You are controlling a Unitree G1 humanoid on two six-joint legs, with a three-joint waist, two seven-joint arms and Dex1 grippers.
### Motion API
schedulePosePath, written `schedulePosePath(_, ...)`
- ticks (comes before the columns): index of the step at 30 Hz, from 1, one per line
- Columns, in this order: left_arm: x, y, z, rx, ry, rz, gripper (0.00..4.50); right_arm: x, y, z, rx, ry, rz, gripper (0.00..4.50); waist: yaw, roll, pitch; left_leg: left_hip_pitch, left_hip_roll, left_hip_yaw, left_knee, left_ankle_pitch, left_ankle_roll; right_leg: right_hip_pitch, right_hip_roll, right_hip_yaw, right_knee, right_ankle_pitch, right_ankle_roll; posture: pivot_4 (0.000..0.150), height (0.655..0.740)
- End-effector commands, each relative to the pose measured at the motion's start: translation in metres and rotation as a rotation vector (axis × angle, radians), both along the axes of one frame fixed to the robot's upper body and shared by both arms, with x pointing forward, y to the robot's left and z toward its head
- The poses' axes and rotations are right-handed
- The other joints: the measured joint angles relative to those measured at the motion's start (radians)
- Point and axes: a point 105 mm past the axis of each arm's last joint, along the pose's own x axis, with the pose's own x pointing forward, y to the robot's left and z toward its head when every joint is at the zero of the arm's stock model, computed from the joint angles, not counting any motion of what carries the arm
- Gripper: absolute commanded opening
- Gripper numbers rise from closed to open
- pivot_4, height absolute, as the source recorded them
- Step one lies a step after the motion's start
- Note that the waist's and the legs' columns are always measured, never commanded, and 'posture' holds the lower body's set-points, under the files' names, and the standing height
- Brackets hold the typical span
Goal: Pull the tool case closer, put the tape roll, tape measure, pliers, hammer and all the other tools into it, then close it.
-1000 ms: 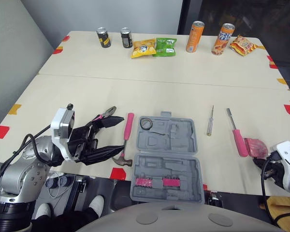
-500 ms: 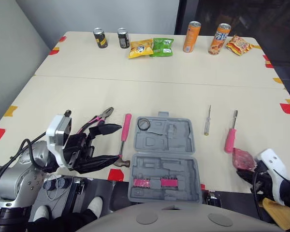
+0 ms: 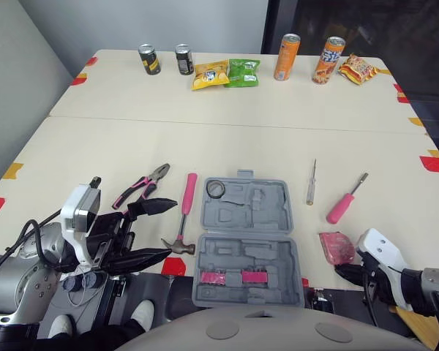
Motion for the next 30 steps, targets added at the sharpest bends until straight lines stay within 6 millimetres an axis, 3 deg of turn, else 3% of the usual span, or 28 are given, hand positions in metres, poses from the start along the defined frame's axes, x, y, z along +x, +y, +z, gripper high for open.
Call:
schedulePosePath(1,-0.002,0.003,0.004,0.041,-0.036,-0.008,4.5,-0.013,0.01,-0.003,0.022,0.048,0.028,0.02,0.004,0.0,0.0,0.0,0.0,0.0,0.0,0.0,0.0,0.0,0.0,0.0,0.0,0.0,0.0,0.15,0.74)
schedulePosePath(8,0.0,0.008,0.0,0.071,-0.04,-0.02,4.5,-0.005,0.007,0.007,0.017,-0.025,0.05,0.02,0.006,0.002,0.001,0.001,0.0,0.001,-0.001,0.0,0.0,0.0,0.0,0.001,0.0,0.0,0.0,0.15,0.74)
schedulePosePath(10,0.0,0.009,0.0,0.077,-0.04,-0.022,4.5,-0.004,0.006,0.015,0.03,-0.049,0.082,0.94,0.006,0.003,0.002,0.0,0.0,0.002,-0.001,0.0,0.0,0.0,0.0,0.002,0.0,0.0,0.0,0.15,0.74)
schedulePosePath(16,0.002,0.019,-0.003,0.091,-0.066,0.031,4.5,-0.012,0.004,0.056,0.098,-0.124,0.269,2.92,0.007,0.003,0.003,0.0,0.0,0.003,-0.001,0.0,0.0,-0.001,0.0,0.003,0.0,0.0,0.0,0.15,0.74)
schedulePosePath(20,0.003,0.03,-0.008,0.096,-0.104,0.069,4.5,-0.006,0.008,0.079,0.096,-0.271,0.428,4.3,0.006,0.002,0.002,0.0,0.0,0.003,-0.001,0.0,0.001,-0.001,0.0,0.003,0.0,0.0,0.0,0.15,0.74)
schedulePosePath(23,-0.001,0.037,-0.011,0.124,-0.063,0.023,4.5,0.003,0.008,0.079,0.104,-0.281,0.543,4.3,0.004,0.002,0.002,0.0,0.0,0.003,-0.001,0.001,0.001,-0.001,0.0,0.003,0.001,0.0,0.0,0.15,0.74)
schedulePosePath(30,-0.004,0.046,-0.012,0.159,-0.053,0.036,4.5,0.029,-0.006,0.056,-0.008,-0.31,0.682,4.3,0.005,0.003,0.002,0.0,0.0,0.003,0.001,0.001,0.002,-0.002,-0.001,0.003,0.001,0.0,0.0,0.15,0.74)
